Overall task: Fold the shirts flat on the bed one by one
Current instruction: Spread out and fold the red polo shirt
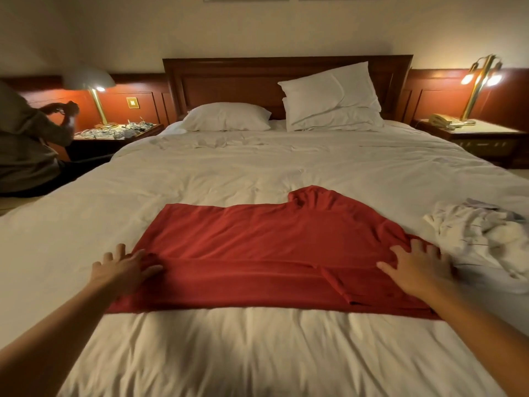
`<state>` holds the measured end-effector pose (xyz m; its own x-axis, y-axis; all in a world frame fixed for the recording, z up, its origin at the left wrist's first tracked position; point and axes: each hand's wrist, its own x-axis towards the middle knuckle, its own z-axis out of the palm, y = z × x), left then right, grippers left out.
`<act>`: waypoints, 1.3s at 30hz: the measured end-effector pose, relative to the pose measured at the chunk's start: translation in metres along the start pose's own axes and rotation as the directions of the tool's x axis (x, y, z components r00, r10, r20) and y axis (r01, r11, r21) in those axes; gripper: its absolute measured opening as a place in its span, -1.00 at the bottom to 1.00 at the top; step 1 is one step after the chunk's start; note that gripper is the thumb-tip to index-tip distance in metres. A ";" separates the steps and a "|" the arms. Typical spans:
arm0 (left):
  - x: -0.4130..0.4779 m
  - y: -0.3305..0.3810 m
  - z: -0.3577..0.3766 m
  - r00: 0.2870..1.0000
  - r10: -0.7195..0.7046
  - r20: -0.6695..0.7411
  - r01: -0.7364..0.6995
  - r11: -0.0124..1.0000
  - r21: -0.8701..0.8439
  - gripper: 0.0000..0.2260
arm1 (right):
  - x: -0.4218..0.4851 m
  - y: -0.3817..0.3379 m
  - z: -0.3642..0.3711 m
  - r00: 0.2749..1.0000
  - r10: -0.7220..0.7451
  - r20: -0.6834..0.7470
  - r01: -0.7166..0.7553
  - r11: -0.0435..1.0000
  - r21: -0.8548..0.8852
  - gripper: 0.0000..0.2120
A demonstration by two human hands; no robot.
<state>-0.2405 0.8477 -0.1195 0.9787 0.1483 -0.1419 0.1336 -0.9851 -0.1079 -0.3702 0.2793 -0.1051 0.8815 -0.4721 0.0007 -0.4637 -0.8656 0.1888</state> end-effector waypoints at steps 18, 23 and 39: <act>0.018 -0.010 0.039 0.960 0.137 -0.246 -0.197 0.951 -0.240 -0.69 | 0.009 -0.062 0.037 0.942 -0.315 -0.114 0.335 0.881 0.334 -0.76; 0.008 -0.022 0.014 0.935 0.121 -0.334 -0.275 0.840 -0.467 -0.60 | 0.012 -0.056 0.035 0.913 -0.371 -0.168 0.406 0.812 0.418 -0.72; -0.004 -0.027 -0.011 0.998 0.059 -0.022 -0.059 0.772 -0.633 -0.60 | -0.001 -0.060 0.043 0.912 -0.307 -0.272 0.404 0.788 0.464 -0.77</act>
<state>-0.2467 0.8727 -0.1054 0.9880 0.0881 -0.1265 0.1436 -0.8239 0.5482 -0.3468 0.3242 -0.1581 0.9705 -0.1191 0.2097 -0.0504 -0.9505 -0.3067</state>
